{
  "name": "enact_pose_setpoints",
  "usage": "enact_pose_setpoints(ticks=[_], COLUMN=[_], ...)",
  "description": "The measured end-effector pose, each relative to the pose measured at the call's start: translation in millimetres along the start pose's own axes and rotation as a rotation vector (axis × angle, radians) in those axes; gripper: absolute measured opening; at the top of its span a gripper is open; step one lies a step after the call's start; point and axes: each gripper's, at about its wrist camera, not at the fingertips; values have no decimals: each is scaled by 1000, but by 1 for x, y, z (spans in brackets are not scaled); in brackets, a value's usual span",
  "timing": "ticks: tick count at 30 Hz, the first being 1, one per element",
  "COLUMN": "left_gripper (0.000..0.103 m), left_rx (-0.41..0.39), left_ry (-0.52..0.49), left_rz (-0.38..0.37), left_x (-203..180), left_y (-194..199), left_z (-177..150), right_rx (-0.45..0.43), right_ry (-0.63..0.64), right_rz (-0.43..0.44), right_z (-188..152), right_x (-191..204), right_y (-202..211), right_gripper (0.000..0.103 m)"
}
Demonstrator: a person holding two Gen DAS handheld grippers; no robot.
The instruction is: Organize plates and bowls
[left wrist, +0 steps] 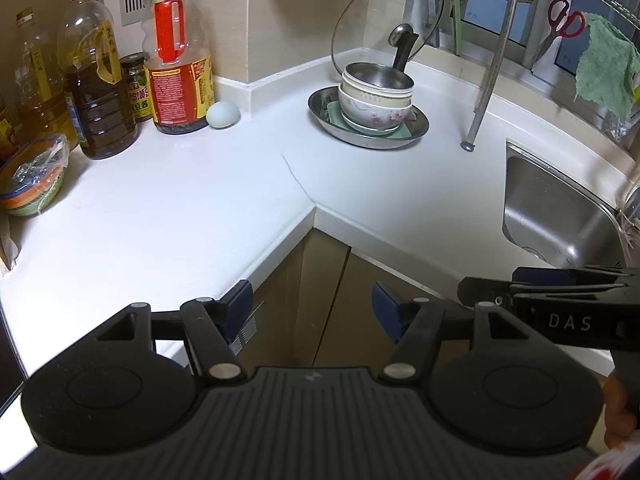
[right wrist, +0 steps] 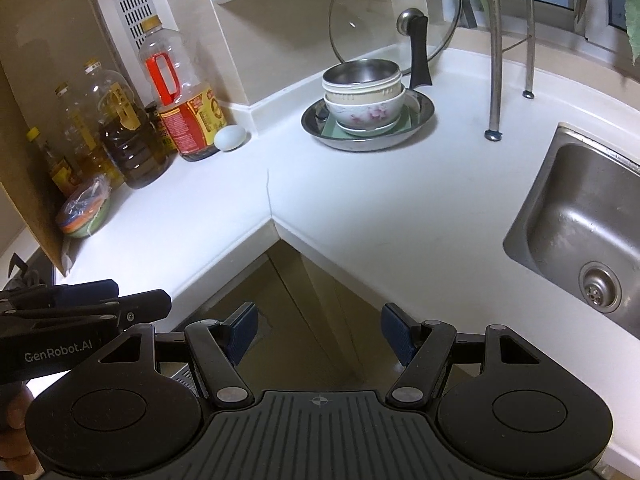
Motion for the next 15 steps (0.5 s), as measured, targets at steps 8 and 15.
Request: enact_pose_setpoints(ticks=[8,15], left_gripper=[64,64], left_rx=[-3,-3], left_ry=[1,-1], left_rz=[1,-3], left_x=[-10,-11], left_y=[-1,0], left_z=[0,0], right_rx=[-2,-1], right_ry=[5,3], right_rz=[1,2], right_z=[1,1], right_x=[-6,-8], right_y=[4,4], right_gripper=[68,68])
Point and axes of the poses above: each gripper's, at about its wrist camera, not at the fingertips, and y roughly against the way its jaws point, x to its left, z to its top, and after that the axes turned 8 degrees about y, right-handed
